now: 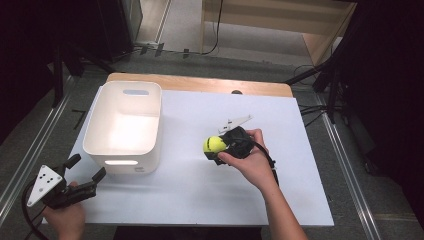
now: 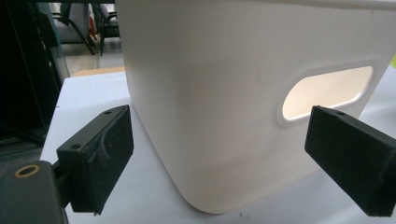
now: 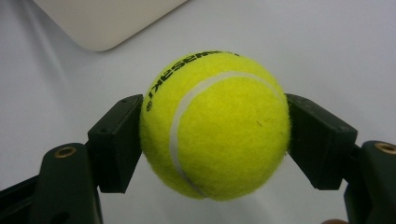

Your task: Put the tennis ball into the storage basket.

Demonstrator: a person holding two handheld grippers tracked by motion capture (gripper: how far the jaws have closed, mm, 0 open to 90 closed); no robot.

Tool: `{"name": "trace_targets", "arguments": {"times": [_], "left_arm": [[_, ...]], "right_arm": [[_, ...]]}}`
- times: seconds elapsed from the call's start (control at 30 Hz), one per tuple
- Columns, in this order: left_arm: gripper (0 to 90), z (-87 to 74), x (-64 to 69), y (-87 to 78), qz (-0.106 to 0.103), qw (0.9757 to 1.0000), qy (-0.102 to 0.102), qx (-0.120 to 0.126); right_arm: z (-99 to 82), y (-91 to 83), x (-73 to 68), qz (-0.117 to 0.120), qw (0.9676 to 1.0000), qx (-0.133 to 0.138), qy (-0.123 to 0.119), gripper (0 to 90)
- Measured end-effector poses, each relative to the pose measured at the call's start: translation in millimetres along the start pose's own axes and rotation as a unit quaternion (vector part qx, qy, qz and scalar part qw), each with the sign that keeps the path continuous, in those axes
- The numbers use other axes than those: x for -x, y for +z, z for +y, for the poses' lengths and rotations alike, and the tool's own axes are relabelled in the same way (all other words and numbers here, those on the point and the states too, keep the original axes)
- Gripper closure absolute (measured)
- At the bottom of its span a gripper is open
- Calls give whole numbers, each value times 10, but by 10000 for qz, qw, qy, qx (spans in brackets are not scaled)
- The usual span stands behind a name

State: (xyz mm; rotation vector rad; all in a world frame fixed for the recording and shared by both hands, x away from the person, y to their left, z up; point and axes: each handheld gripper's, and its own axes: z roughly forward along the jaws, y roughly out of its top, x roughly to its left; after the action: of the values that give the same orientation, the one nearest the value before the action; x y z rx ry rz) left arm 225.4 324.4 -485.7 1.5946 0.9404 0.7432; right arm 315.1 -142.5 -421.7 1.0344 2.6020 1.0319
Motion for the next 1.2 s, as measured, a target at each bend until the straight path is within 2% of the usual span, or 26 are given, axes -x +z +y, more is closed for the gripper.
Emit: {"name": "trace_targets", "arguments": {"times": [0.97,1.2], "left_arm": [[79,2,-8,1,-4,10000,-31,11],[79,2,-15,-8,-2,10000,-53,7]], "right_arm": [[268,103,-156,151,9997,-18,-211,239],[329,173,-204,198,9993,-47,-304,239]]}}
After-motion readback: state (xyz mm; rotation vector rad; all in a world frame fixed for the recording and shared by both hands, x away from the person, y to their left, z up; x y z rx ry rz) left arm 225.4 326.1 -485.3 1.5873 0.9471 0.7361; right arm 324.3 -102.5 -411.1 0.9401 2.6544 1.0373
